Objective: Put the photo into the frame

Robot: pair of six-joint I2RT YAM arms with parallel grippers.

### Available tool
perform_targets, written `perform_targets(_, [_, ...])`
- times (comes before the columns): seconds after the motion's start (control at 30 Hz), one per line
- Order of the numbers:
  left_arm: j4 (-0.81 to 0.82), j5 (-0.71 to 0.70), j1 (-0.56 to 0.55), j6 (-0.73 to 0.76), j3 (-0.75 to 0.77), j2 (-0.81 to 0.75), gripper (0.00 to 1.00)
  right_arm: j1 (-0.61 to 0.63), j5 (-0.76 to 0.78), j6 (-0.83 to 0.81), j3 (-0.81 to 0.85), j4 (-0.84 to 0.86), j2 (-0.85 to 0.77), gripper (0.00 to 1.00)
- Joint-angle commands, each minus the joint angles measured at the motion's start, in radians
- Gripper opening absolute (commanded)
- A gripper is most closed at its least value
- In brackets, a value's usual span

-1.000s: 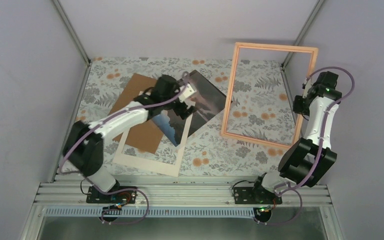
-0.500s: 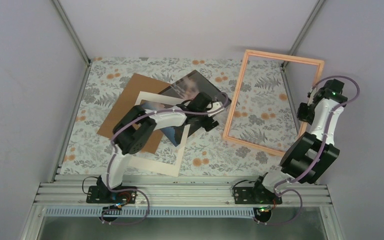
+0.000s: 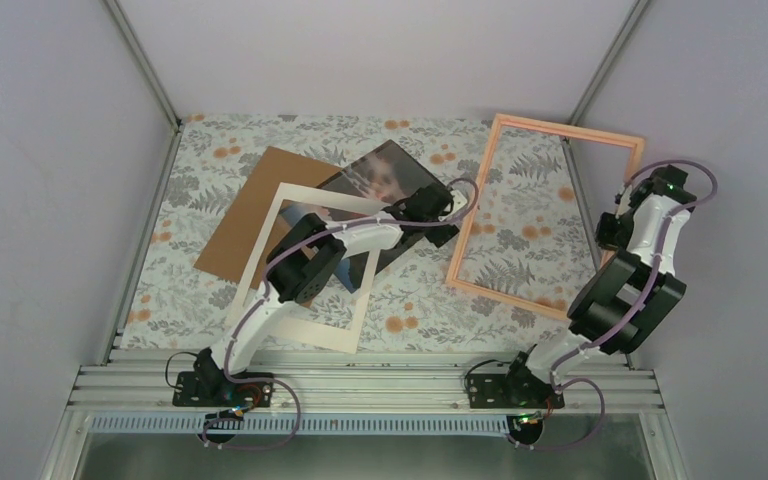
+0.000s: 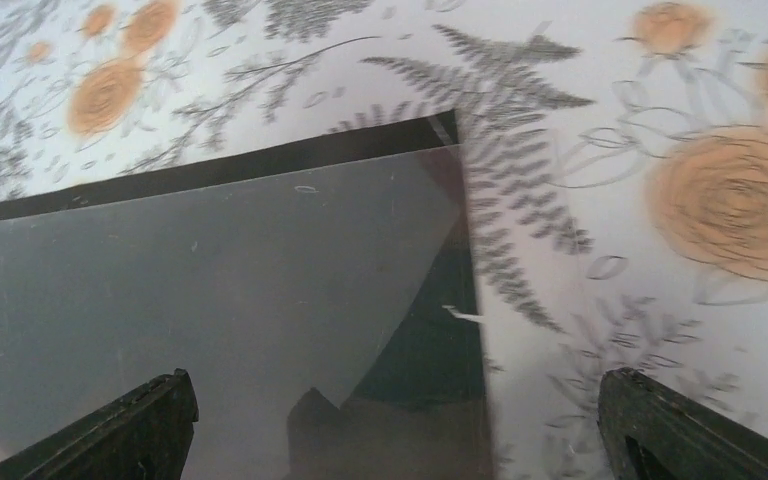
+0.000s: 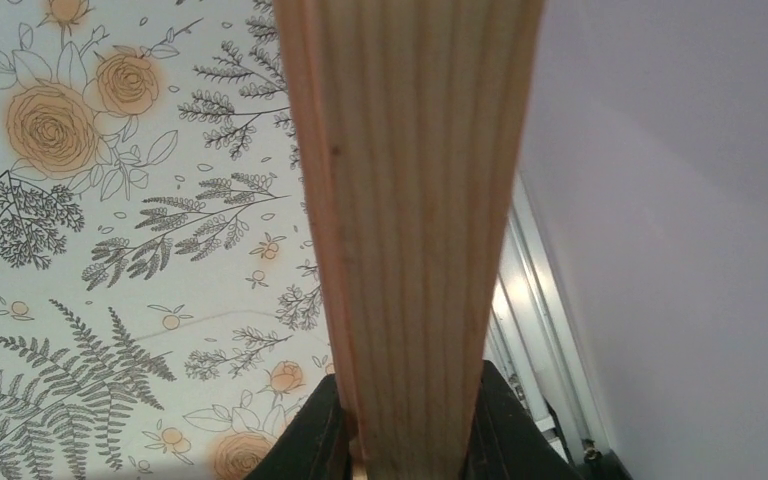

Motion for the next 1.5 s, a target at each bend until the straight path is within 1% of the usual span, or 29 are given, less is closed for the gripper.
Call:
perform_targets(0.0, [-0.171, -0.12, 0.042, -0.065, 0.002, 0.076, 0.99, 0.001, -0.045, -0.006, 0.028, 0.016, 0.03, 0.03])
perform_targets(0.1, [-0.195, -0.15, 0.071, -0.104, -0.025, 0.072, 0.98, 0.003, -0.061, -0.001, 0.01, 0.027, 0.033, 0.03])
perform_targets(0.13, [-0.201, -0.161, 0.08, -0.112, -0.035, 0.067, 0.97, 0.005, -0.063, 0.001, 0.003, 0.031, 0.055, 0.03])
perform_targets(0.33, [-0.237, -0.171, 0.146, -0.15, -0.071, 0.044, 0.95, 0.029, -0.082, 0.022, -0.029, 0.061, 0.088, 0.03])
perform_targets(0.53, [-0.236, -0.167, 0.209, -0.165, -0.141, -0.015, 0.94, 0.113, -0.1, 0.062, -0.039, 0.106, 0.142, 0.03])
perform_targets(0.7, [-0.228, -0.166, 0.253, -0.168, -0.209, -0.071, 0.94, 0.181, -0.145, 0.091, -0.037, 0.148, 0.212, 0.03])
perform_targets(0.87, [-0.186, -0.181, 0.274, -0.175, -0.311, -0.145, 0.94, 0.241, -0.21, 0.131, -0.033, 0.183, 0.301, 0.04])
perform_targets(0.97, [-0.169, -0.199, 0.288, -0.18, -0.358, -0.183, 0.93, 0.278, -0.222, 0.144, -0.03, 0.206, 0.343, 0.04])
perform_targets(1.1, [-0.161, -0.199, 0.299, -0.184, -0.371, -0.215, 0.93, 0.31, -0.23, 0.16, -0.015, 0.231, 0.396, 0.04])
perform_targets(1.2, [-0.154, -0.161, 0.301, -0.188, -0.37, -0.247, 0.93, 0.323, -0.223, 0.168, -0.004, 0.249, 0.435, 0.04])
perform_targets(1.33, [-0.159, -0.075, 0.306, -0.19, -0.357, -0.304, 0.95, 0.324, -0.221, 0.166, 0.012, 0.253, 0.464, 0.09])
perform_targets(1.4, [-0.169, -0.028, 0.314, -0.189, -0.353, -0.334, 0.96, 0.324, -0.228, 0.162, 0.023, 0.25, 0.47, 0.15])
perform_targets(1.47, [-0.172, 0.052, 0.326, -0.181, -0.359, -0.375, 1.0, 0.325, -0.23, 0.155, 0.034, 0.244, 0.475, 0.23])
